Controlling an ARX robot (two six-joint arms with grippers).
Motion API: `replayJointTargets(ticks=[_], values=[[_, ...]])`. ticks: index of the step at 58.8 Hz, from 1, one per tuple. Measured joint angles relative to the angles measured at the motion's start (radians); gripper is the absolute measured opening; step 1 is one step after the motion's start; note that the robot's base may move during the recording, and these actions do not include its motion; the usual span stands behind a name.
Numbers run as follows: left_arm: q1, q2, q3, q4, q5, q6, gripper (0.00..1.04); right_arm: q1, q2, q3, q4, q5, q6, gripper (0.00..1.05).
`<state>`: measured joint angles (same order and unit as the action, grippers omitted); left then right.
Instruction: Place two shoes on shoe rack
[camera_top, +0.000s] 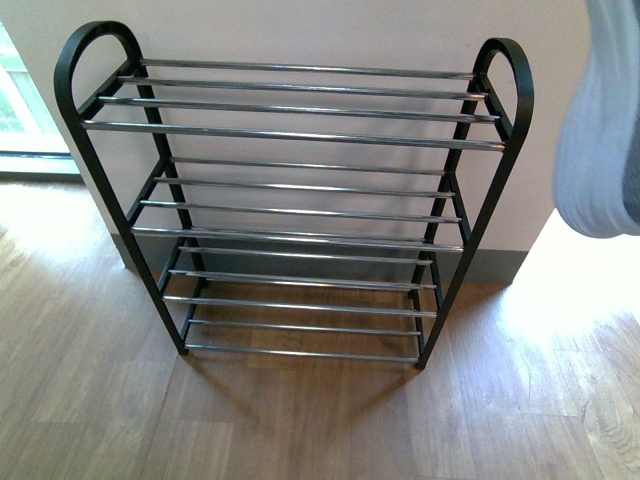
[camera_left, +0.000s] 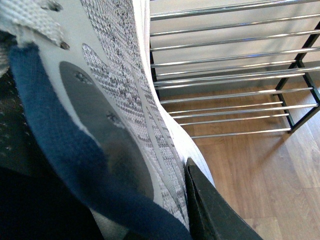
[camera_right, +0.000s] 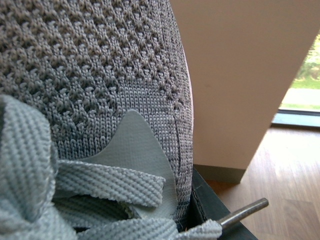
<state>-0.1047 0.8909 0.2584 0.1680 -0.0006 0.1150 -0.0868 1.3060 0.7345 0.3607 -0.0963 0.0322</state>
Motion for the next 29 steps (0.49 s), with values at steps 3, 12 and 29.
replayJointTargets(ticks=[3,12,29], values=[[0.000,0.000,0.000,0.000,0.000,0.000,0.02,0.026,0.028,0.058,-0.046,0.001,0.000,0.04],[0.000,0.000,0.000,0.000,0.000,0.000,0.02,0.101,0.143,0.269,-0.231,0.024,0.001,0.04],[0.000,0.000,0.000,0.000,0.000,0.000,0.02,0.182,0.440,0.629,-0.499,0.135,0.031,0.04]])
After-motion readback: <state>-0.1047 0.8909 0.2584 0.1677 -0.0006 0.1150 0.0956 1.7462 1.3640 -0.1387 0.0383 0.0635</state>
